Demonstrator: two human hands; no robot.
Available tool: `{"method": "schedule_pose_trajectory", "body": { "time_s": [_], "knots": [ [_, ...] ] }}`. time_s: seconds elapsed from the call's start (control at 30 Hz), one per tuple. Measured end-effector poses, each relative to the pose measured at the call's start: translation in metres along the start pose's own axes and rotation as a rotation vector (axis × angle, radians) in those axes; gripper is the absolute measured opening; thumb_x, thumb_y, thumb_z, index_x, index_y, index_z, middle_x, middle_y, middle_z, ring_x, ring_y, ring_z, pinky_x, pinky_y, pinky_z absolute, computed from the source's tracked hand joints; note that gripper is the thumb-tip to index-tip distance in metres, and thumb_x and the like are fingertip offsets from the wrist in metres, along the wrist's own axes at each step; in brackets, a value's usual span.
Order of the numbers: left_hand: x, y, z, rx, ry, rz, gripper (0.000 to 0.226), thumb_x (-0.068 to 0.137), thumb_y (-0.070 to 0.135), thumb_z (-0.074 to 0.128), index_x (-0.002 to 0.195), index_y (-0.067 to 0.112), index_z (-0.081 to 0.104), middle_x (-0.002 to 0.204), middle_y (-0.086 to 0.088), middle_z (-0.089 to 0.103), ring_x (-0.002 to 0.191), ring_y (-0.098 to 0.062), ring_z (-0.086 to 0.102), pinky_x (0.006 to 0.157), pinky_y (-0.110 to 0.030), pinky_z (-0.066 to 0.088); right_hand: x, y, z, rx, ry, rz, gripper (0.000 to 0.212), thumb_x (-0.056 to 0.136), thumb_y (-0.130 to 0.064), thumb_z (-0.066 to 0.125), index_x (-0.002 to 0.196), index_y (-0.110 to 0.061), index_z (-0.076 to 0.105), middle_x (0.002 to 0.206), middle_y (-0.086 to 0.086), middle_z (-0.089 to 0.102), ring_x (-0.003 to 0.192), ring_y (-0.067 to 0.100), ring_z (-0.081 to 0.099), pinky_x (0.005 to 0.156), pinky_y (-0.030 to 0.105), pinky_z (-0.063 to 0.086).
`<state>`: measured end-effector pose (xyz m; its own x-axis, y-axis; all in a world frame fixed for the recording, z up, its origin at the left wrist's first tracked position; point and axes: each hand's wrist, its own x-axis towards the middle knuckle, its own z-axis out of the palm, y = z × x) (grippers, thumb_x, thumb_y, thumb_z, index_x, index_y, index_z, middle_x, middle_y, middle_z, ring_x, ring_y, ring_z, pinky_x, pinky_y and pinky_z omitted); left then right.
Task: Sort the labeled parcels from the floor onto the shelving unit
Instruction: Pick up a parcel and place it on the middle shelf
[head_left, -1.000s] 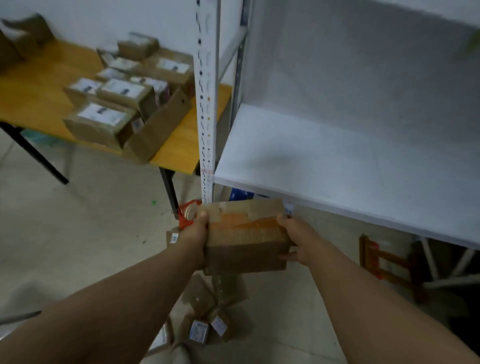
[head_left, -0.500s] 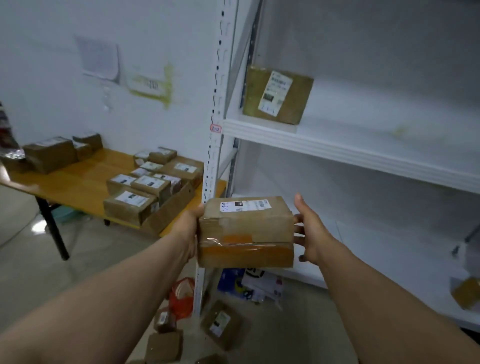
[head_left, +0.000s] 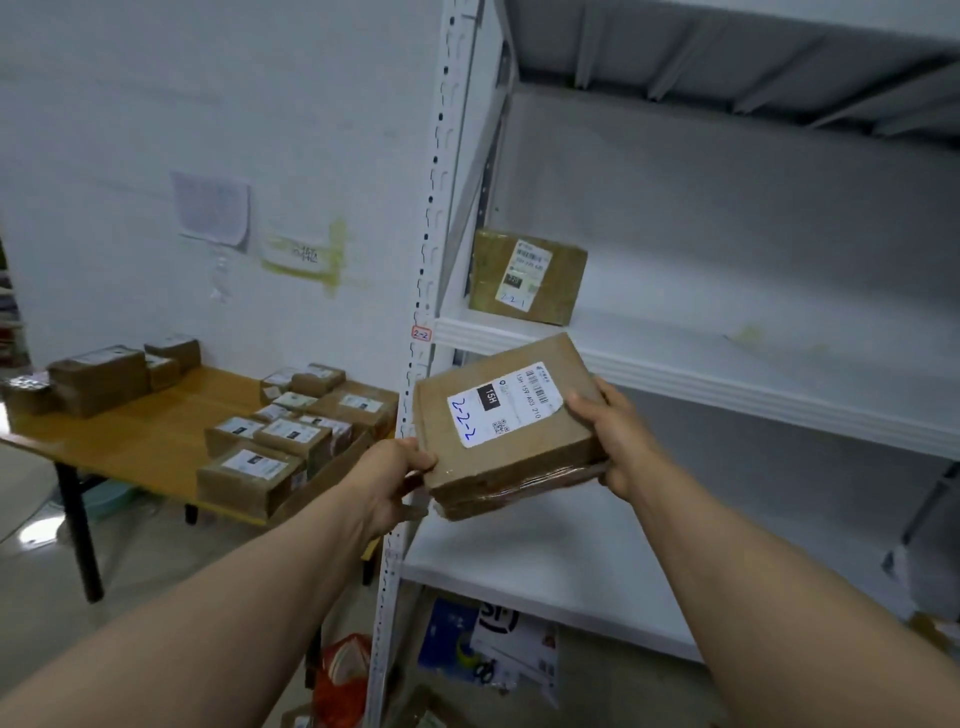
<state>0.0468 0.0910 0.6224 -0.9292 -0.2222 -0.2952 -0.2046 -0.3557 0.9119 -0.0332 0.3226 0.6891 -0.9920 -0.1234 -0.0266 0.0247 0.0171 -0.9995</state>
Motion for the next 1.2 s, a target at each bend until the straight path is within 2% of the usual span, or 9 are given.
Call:
{"method": "schedule_pose_trajectory", "body": {
  "time_s": [0.2,0.37,0.5,0.57,0.77,0.93,1.03,1.1,1.2],
  "knots": [
    [0.0,0.014,0.007,-0.038,-0.153,0.044,0.086,0.07,0.03,0.083,0.143,0.014,0.038,0.112,-0.021,0.071,0.095,-0.043,0.071,0.085,-0.057,0.055,-0.002,-0.072,0.019,-0.17,-0.054,-0.354,0.033,0.081,-0.008,0.075,0.097,-0.036,0.076,0.103,-0.008,0.074,0.071,0.004,0.071,0.051,0.013,0.049],
    [0.003,0.042,0.011,-0.039,-0.261,0.106,0.052,0.08,0.037,0.073,0.122,0.01,0.058,0.108,-0.022,0.072,0.093,-0.04,0.072,0.085,-0.05,0.057,0.001,-0.116,0.022,-0.194,-0.033,-0.571,0.036,0.076,-0.013,0.079,0.106,-0.031,0.07,0.106,-0.009,0.068,0.089,0.005,0.067,0.066,0.011,0.05],
    [0.008,0.066,0.023,-0.045,-0.309,0.209,0.038,0.09,0.031,0.069,0.12,0.012,0.055,0.106,-0.017,0.074,0.097,-0.039,0.071,0.081,-0.05,0.059,0.01,-0.124,0.022,-0.135,0.171,-0.623,0.091,0.067,-0.046,0.084,0.143,-0.036,0.036,0.146,-0.002,0.041,0.128,0.014,0.047,0.106,0.032,0.043],
    [0.011,0.076,0.033,-0.06,-0.317,0.261,0.035,0.09,0.03,0.069,0.117,0.014,0.053,0.106,-0.016,0.074,0.096,-0.04,0.071,0.082,-0.051,0.059,0.013,-0.125,0.024,-0.029,0.197,-0.576,0.112,0.059,-0.058,0.084,0.15,-0.038,0.023,0.153,0.0,0.034,0.134,0.019,0.045,0.113,0.04,0.04],
    [0.024,0.099,0.076,-0.175,-0.334,0.329,0.053,0.091,0.029,0.068,0.135,0.015,0.041,0.121,-0.02,0.066,0.094,-0.042,0.071,0.089,-0.055,0.055,0.021,-0.12,0.032,0.106,0.26,-0.559,0.085,0.055,-0.062,0.082,0.125,-0.037,0.04,0.133,-0.001,0.053,0.113,0.02,0.063,0.099,0.045,0.054],
    [0.04,0.125,0.107,-0.305,-0.416,0.355,0.056,0.091,0.03,0.067,0.138,0.018,0.038,0.121,-0.017,0.067,0.094,-0.037,0.072,0.082,-0.05,0.058,0.033,-0.12,0.027,-0.046,0.284,-0.649,0.088,0.061,-0.059,0.079,0.139,-0.048,0.039,0.142,0.002,0.051,0.121,0.021,0.058,0.106,0.046,0.048],
    [0.05,0.142,0.117,-0.101,-0.441,0.356,0.062,0.083,0.044,0.073,0.134,0.026,0.041,0.119,-0.005,0.069,0.103,-0.029,0.069,0.088,-0.054,0.05,0.04,-0.123,0.014,-0.05,0.313,-0.688,0.087,0.067,-0.05,0.079,0.142,-0.05,0.036,0.14,-0.001,0.054,0.123,0.018,0.058,0.106,0.045,0.047],
    [0.057,0.153,0.123,0.123,-0.376,0.385,0.064,0.076,0.05,0.078,0.127,0.029,0.045,0.119,0.005,0.064,0.109,-0.018,0.059,0.093,-0.053,0.041,0.043,-0.124,-0.001,0.002,0.344,-0.688,0.082,0.071,-0.044,0.08,0.14,-0.045,0.036,0.131,-0.007,0.063,0.11,0.01,0.066,0.097,0.039,0.052],
    [0.07,0.163,0.139,0.226,-0.386,0.534,0.054,0.08,0.031,0.08,0.124,0.016,0.051,0.12,-0.002,0.064,0.104,-0.013,0.059,0.093,-0.037,0.04,0.051,-0.12,-0.02,0.051,0.417,-0.637,0.065,0.078,-0.04,0.081,0.126,-0.04,0.038,0.121,-0.009,0.066,0.095,0.007,0.071,0.08,0.035,0.056]
  ]
}}
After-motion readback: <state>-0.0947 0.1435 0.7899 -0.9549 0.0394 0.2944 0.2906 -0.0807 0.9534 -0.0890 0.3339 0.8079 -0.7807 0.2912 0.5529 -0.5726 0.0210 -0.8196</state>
